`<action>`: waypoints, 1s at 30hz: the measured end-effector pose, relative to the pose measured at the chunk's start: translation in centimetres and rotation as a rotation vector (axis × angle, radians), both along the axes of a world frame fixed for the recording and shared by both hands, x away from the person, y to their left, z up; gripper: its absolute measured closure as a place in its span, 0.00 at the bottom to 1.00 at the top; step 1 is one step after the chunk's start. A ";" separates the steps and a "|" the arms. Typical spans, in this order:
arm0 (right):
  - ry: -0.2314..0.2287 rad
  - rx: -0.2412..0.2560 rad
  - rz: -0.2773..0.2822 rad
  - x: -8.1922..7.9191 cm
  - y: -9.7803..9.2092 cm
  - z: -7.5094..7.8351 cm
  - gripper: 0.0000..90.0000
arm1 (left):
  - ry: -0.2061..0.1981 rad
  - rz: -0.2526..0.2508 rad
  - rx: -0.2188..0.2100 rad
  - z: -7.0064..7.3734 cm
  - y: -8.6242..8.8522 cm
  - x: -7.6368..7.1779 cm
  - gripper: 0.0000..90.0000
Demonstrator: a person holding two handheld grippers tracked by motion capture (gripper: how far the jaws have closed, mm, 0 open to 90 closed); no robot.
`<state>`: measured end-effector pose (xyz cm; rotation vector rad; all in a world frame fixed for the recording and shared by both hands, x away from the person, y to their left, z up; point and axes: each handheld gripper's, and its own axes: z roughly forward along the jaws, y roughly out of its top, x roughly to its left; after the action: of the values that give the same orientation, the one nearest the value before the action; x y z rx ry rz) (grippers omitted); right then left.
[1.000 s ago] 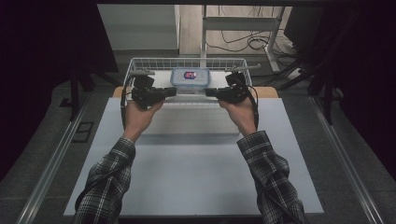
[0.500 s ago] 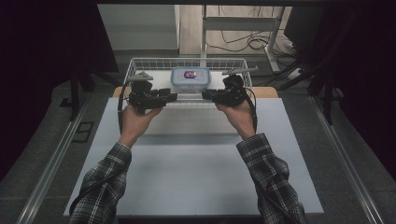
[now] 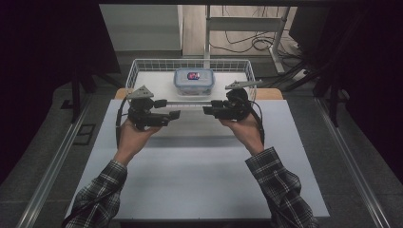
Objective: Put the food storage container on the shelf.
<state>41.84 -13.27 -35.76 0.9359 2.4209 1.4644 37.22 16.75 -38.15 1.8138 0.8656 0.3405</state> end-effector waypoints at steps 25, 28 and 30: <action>-0.035 -0.078 0.026 -4.3 -0.6 -4.4 0.25 | 0.037 -0.012 0.052 -4.5 -0.5 -4.7 0.06; -0.034 -0.074 0.025 -4.8 -0.8 -5.1 0.21 | 0.042 -0.020 0.064 -5.0 -0.8 -5.1 0.05; -0.030 -0.075 0.027 -5.1 -0.9 -5.6 0.17 | 0.042 -0.020 0.072 -5.5 -0.9 -5.4 0.05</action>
<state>36.73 -14.19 -41.32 0.8624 2.4576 1.3751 31.78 15.84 -43.62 1.9007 0.8737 0.3262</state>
